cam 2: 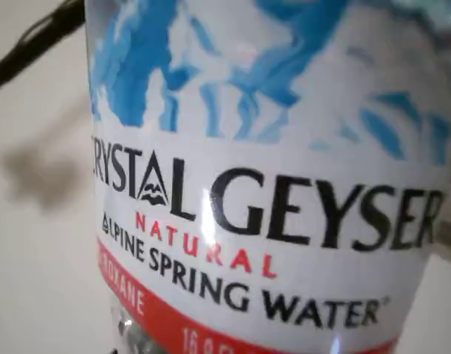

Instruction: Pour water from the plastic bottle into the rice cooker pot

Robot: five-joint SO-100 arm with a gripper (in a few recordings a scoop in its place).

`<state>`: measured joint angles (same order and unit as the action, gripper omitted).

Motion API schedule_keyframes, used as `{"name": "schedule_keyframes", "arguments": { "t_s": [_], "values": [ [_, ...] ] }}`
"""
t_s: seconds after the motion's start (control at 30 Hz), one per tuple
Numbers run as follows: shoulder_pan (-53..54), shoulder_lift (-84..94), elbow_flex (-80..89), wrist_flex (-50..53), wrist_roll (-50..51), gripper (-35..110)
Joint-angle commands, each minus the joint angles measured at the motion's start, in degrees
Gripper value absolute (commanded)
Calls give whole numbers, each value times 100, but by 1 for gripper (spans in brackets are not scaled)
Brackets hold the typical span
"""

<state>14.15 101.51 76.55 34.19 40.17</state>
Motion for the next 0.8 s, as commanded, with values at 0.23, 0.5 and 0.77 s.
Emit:
{"name": "schedule_keyframes", "arguments": {
  "t_s": [0.23, 0.5, 0.77],
  "values": [
    [141, 0, -554, -9, 53, 10],
    [246, 35, -554, -18, 158, 10],
    [220, 62, -554, 9, 299, 10]
  ]
}}
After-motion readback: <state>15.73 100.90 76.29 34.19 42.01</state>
